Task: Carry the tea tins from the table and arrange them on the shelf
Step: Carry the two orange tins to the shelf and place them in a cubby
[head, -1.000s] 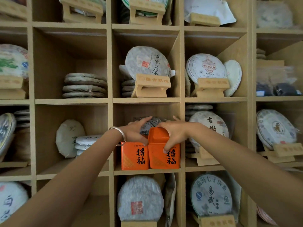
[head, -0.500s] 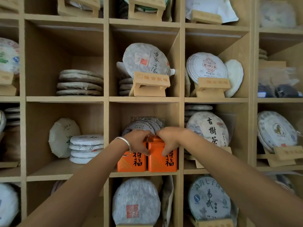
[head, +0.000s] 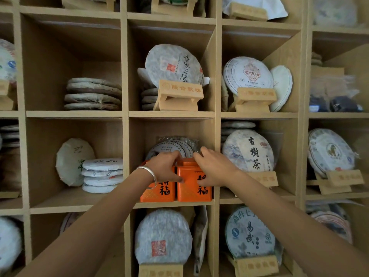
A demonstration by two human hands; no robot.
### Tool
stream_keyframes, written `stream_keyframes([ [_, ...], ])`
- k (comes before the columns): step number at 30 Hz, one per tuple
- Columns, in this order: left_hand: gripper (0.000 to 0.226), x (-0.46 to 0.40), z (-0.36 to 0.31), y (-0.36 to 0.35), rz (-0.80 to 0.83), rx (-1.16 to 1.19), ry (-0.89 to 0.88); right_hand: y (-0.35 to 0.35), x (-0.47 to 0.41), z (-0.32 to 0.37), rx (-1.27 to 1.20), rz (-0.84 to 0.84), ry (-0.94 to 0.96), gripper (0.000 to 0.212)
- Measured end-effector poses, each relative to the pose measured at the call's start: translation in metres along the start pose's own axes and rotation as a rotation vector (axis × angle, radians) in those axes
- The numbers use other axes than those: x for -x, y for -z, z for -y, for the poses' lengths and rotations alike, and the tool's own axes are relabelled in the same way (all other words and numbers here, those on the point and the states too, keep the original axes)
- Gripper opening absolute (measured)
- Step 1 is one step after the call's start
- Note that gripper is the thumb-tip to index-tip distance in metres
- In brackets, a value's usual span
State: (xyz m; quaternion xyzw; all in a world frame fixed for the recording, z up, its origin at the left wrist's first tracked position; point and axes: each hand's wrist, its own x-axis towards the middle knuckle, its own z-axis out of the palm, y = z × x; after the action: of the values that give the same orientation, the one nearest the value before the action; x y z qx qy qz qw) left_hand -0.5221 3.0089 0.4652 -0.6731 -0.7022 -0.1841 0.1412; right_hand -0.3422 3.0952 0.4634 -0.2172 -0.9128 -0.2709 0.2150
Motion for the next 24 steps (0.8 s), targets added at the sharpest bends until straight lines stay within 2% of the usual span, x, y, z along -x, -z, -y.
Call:
stream_keyframes([
  [5, 0.046, 0.0042, 0.0027, -0.0045, -0.053, -0.038, -0.01, 0.0008, -0.0013, 0.0032, -0.017, 0.023, -0.003, 0.068],
  [24, 0.049, 0.0013, 0.0005, -0.009, -0.085, -0.091, 0.039, -0.0064, -0.0022, 0.0042, -0.081, 0.027, -0.017, 0.067],
])
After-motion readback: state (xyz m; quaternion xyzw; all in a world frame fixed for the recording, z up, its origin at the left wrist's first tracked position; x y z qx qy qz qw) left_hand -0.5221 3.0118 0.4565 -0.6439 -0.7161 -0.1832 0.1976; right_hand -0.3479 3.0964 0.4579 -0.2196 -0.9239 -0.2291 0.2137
